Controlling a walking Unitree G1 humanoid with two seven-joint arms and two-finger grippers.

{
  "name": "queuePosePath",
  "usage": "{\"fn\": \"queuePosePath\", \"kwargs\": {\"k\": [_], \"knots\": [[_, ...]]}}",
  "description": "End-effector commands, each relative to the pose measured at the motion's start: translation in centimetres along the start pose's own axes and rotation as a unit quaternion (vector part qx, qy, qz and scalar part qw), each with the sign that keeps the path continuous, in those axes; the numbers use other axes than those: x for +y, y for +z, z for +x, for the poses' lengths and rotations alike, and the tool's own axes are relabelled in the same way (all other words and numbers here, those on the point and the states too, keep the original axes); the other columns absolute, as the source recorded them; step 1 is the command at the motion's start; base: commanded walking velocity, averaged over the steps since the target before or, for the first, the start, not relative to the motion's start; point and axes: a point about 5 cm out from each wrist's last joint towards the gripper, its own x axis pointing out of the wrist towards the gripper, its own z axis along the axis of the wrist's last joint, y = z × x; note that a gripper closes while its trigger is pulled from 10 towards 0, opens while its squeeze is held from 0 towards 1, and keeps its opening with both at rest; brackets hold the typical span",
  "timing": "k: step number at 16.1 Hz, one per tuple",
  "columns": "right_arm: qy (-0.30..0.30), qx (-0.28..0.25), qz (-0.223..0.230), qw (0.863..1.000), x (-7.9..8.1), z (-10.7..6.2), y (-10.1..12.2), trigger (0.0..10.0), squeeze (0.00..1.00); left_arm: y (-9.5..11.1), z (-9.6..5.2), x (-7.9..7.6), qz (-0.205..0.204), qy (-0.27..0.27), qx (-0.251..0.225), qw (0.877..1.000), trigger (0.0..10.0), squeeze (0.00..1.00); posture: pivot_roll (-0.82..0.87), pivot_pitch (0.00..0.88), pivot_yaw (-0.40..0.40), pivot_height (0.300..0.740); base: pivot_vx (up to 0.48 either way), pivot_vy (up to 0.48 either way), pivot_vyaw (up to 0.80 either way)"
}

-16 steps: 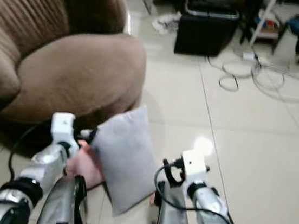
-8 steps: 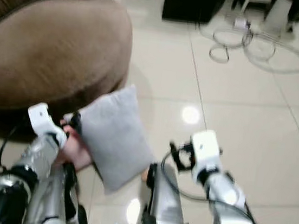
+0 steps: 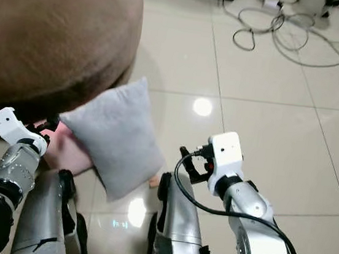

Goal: Move the pillow to the sofa from floor

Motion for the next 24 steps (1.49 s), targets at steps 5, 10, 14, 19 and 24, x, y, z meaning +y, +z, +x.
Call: {"fn": "queuePosePath", "kwargs": {"k": [5, 10, 14, 19, 24], "knots": [[-0.001, 0.042, 0.014, 0.999, -1.5, -1.6, -1.6, 10.0, 0.0, -2.4, -0.7, -1.0, -0.081, -0.007, 0.001, 0.997, 10.0, 1.0, -0.19, 0.325, -0.149, 0.526, 0.0, 0.0, 0.0], [0.062, 0.045, -0.005, 0.997, 1.6, -2.1, -1.9, 10.0, 0.0, -3.5, -1.1, -1.4, -0.101, -0.044, 0.015, 0.994, 10.0, 1.0, -0.23, 0.286, -0.058, 0.526, 0.0, 0.0, 0.0], [0.058, 0.035, -0.005, 0.998, 1.6, -2.4, -1.1, 10.0, 0.0, -3.4, -0.9, -2.3, -0.129, -0.058, 0.015, 0.99, 10.0, 1.0, -0.24, 0.312, -0.034, 0.526, 0.0, 0.0, 0.0], [0.068, 0.044, -0.008, 0.997, 2.4, -3.1, -1.1, 10.0, 0.0, -5.3, -1.2, -4.3, -0.094, -0.092, 0.064, 0.989, 10.0, 1.0, -0.26, 0.328, -0.035, 0.526, 0.0, 0.0, 0.0], [0.127, 0.055, -0.026, 0.99, 3.5, -4.0, -1.5, 10.0, 0.0, -5.7, -1.3, -5.5, -0.097, -0.099, 0.068, 0.988, 10.0, 0.58, -0.28, 0.329, -0.035, 0.526, 0.0, 0.0, 0.0]]}}
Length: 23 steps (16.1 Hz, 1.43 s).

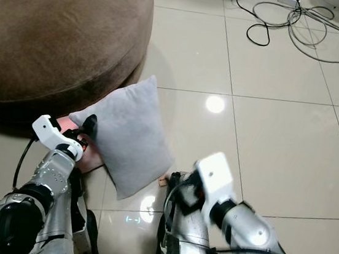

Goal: Move the pillow to the sofa from floor

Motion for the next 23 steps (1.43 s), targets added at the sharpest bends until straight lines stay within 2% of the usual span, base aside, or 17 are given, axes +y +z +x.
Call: {"fn": "queuePosePath", "kwargs": {"k": [1, 7, 8, 9, 10, 16, 23], "knots": [[0.029, -0.005, -0.005, 1.0, 0.9, -0.4, 0.1, 10.0, 0.0, -0.7, -0.1, 0.0, -0.003, 0.011, 0.01, 1.0, 10.0, 0.0, -0.28, 0.33, -0.035, 0.526, 0.0, 0.0, 0.0], [0.034, -0.005, -0.008, 0.999, 1.3, -1.0, 0.0, 10.0, 0.0, -1.0, -0.1, -0.4, 0.006, 0.017, 0.01, 1.0, 10.0, 0.0, -0.3, 0.322, -0.046, 0.526, 0.0, 0.0, 0.0], [0.035, -0.004, -0.009, 0.999, 1.3, -1.1, -0.1, 10.0, 0.0, -1.1, -0.1, -0.3, 0.015, 0.025, 0.009, 1.0, 3.3, 0.0, -0.3, 0.322, -0.046, 0.526, 0.0, 0.0, 0.0], [0.036, -0.004, -0.011, 0.999, 1.4, -1.1, -0.1, 10.0, 0.0, -1.0, -0.1, -0.2, 0.024, 0.031, 0.008, 0.999, 2.5, 0.0, -0.3, 0.323, -0.045, 0.526, 0.0, 0.0, 0.0], [0.036, -0.005, -0.012, 0.999, 1.4, -1.0, -0.1, 10.0, 0.0, -1.0, -0.2, -0.1, 0.027, 0.036, 0.007, 0.999, 0.0, 0.0, -0.3, 0.321, -0.044, 0.526, 0.0, 0.0, 0.0], [0.034, -0.006, -0.015, 0.999, 1.6, -1.2, -0.2, 10.0, 0.0, -0.9, -0.4, 0.5, 0.045, 0.056, 0.004, 0.997, 0.0, 0.0, -0.3, 0.317, -0.038, 0.526, 0.0, 0.0, 0.0], [0.034, -0.001, -0.015, 0.999, 1.9, -1.8, -0.6, 10.0, 0.0, -1.4, -0.9, 1.2, 0.07, 0.068, 0.011, 0.995, 0.0, 0.0, -0.31, 0.268, -0.049, 0.526, 0.0, 0.0, 0.0]]}}
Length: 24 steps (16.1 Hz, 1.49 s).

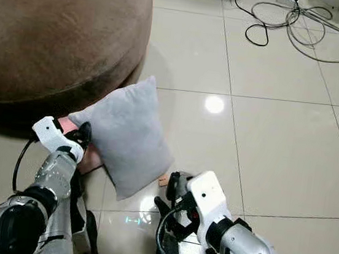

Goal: Move the pillow to the sofa from floor

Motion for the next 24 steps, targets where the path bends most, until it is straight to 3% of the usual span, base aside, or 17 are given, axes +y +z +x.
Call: {"fn": "queuePosePath", "kwargs": {"k": [1, 11, 14, 16, 18, 20, 21, 22, 23, 24], "knots": [[0.001, -0.004, -0.008, 1.0, 0.1, -0.4, 0.2, 10.0, 0.0, -1.1, -0.6, 0.8, 0.013, 0.016, 0.02, 1.0, 0.0, 0.0, -0.32, 0.263, -0.056, 0.526, 0.0, 0.0, 0.0], [-0.005, -0.007, -0.006, 1.0, 0.4, -0.4, 0.2, 10.0, 0.0, -0.6, -0.6, 1.7, -0.015, 0.008, 0.008, 1.0, 0.0, 0.0, -0.31, 0.274, -0.043, 0.526, 0.0, 0.0, 0.0], [-0.014, -0.01, 0.0, 1.0, 0.4, -0.3, 0.0, 10.0, 0.0, 0.6, -0.9, 3.3, -0.061, 0.011, -0.034, 0.997, 0.0, 0.0, -0.28, 0.27, -0.026, 0.526, 0.0, 0.0, 0.0], [-0.021, -0.012, 0.006, 1.0, 0.2, -0.1, -0.5, 10.0, 0.0, 1.2, -1.5, 4.5, -0.069, -0.004, -0.06, 0.996, 0.0, 0.0, -0.23, 0.238, -0.01, 0.526, 0.0, 0.0, 0.0], [-0.027, -0.019, 0.008, 0.999, 0.0, 0.1, -0.6, 10.0, 0.0, 1.2, -2.0, 5.0, -0.041, -0.029, -0.065, 0.997, 0.0, 0.0, -0.21, 0.219, -0.002, 0.526, 0.0, 0.0, 0.0], [-0.047, -0.021, 0.003, 0.999, -0.8, 0.9, -0.9, 10.0, 0.0, 1.0, -2.5, 5.1, 0.082, -0.061, -0.048, 0.994, 0.0, 0.0, -0.16, 0.193, 0.019, 0.526, 0.0, 0.0, 0.0], [-0.057, -0.034, 0.013, 0.998, -1.2, 1.2, -0.7, 10.0, 0.0, 1.4, -2.6, 5.0, 0.109, -0.081, -0.055, 0.989, 10.0, 0.0, -0.15, 0.176, 0.024, 0.526, 0.0, 0.0, 0.0], [-0.059, -0.038, 0.016, 0.997, -1.2, 1.4, -0.6, 10.0, 0.0, 1.5, -2.6, 5.0, 0.113, -0.087, -0.056, 0.988, 10.0, 0.0, -0.14, 0.166, 0.023, 0.526, 0.0, 0.0, 0.0], [-0.059, -0.044, 0.019, 0.997, -1.4, 1.9, -0.6, 10.0, 0.0, 2.9, -2.2, 5.0, 0.117, -0.086, -0.069, 0.987, 10.0, 1.0, -0.12, 0.128, 0.008, 0.526, 0.0, 0.0, 0.0], [-0.057, -0.047, 0.017, 0.997, -1.8, 2.0, -0.6, 10.0, 0.0, 3.9, -1.5, 4.7, 0.116, -0.075, -0.073, 0.988, 10.0, 1.0, -0.13, 0.12, -0.001, 0.526, 0.0, 0.0, 0.0]]}}
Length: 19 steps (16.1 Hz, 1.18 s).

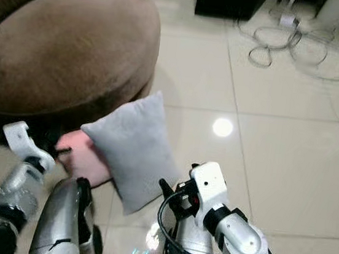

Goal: Move the pillow to the sofa from floor

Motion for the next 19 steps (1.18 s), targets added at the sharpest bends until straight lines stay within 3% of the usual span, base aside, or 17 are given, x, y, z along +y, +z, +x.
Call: {"fn": "queuePosePath", "kwargs": {"k": [1, 3, 5, 8, 11, 15, 18, 19], "knots": [[0.0, -0.003, 0.001, 1.0, -0.3, -0.2, -0.1, 10.0, 0.0, 0.4, 0.5, 0.1, -0.001, 0.018, 0.009, 1.0, 10.0, 1.0, -0.14, 0.117, 0.0, 0.526, 0.0, 0.0, 0.0], [-0.039, -0.011, -0.023, 0.999, -2.1, -1.8, 1.4, 10.0, 0.0, 0.3, 1.6, -1.0, -0.049, 0.036, 0.032, 0.998, 10.0, 1.0, -0.28, 0.108, -0.003, 0.526, 0.0, 0.0, -0.22], [-0.074, -0.013, -0.037, 0.996, -3.7, -3.2, 2.3, 10.0, 0.0, -0.1, 2.1, -1.8, -0.079, 0.058, 0.049, 0.994, 10.0, 1.0, -0.37, 0.157, 0.013, 0.526, 0.0, 0.0, -0.75], [-0.088, -0.001, -0.041, 0.995, -3.6, -5.2, 2.3, 10.0, 0.0, -0.9, 2.0, -2.1, -0.093, 0.072, 0.067, 0.991, 10.0, 1.0, -0.42, 0.164, 0.0, 0.526, 0.0, 0.0, -0.78], [-0.071, 0.009, -0.032, 0.997, -2.4, -5.7, 2.3, 10.0, 0.0, -1.0, 1.6, -1.1, -0.062, 0.099, 0.074, 0.99, 10.0, 1.0, -0.41, 0.193, -0.026, 0.526, 0.0, 0.0, -0.52], [-0.049, 0.017, -0.029, 0.998, -2.1, -4.9, 1.9, 10.0, 0.0, 0.2, 1.6, -0.3, -0.032, 0.125, 0.037, 0.991, 10.0, 1.0, -0.37, 0.218, -0.024, 0.526, 0.0, 0.0, 0.0], [-0.013, 0.017, -0.039, 0.999, -1.2, -4.2, 1.9, 10.0, 0.0, 0.2, 0.8, 0.9, 0.037, 0.142, 0.038, 0.988, 10.0, 1.0, -0.33, 0.193, -0.041, 0.526, 0.0, 0.0, 0.27], [-0.01, 0.017, -0.042, 0.999, -1.1, -4.1, 1.9, 10.0, 0.0, 0.2, 0.7, 1.1, 0.043, 0.146, 0.038, 0.988, 10.0, 1.0, -0.33, 0.191, -0.044, 0.526, 0.0, 0.0, 0.8]]}}
